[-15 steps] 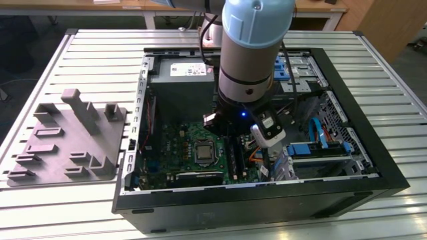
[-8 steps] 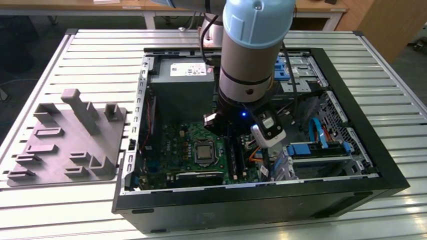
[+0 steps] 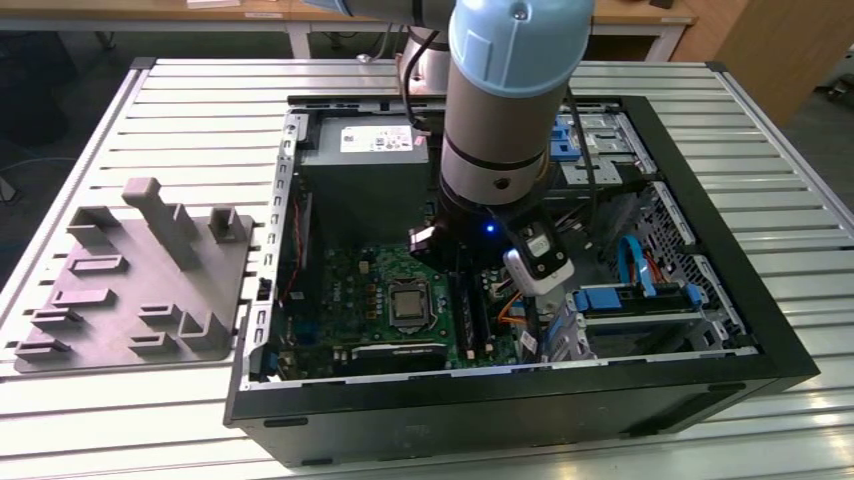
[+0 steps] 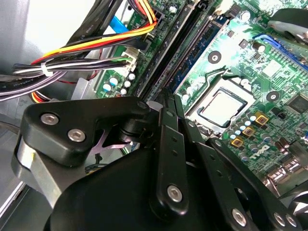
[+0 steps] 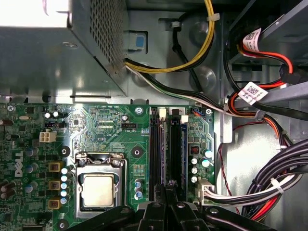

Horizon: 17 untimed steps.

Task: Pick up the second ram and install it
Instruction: 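Insert the second ram into the second slot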

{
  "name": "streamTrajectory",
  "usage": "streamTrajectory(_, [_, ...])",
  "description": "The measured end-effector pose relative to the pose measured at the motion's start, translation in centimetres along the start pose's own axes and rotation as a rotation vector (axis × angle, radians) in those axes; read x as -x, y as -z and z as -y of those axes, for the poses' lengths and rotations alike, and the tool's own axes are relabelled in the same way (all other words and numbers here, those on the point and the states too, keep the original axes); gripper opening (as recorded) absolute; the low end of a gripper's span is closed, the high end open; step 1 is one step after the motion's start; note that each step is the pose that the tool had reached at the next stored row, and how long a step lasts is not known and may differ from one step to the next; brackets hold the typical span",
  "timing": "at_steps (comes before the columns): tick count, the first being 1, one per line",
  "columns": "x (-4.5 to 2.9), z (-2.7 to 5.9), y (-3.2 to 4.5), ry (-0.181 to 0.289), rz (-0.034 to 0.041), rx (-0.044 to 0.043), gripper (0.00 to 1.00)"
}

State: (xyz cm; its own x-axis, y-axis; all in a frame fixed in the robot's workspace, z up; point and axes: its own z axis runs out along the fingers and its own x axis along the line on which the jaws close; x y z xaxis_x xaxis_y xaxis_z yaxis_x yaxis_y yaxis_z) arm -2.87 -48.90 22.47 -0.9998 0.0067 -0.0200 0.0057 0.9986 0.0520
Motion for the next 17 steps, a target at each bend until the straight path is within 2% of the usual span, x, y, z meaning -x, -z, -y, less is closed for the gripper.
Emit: streamTrajectory(17, [-0.09,0.00,-0.09,0.000,0.0002,0.0001,0.11])
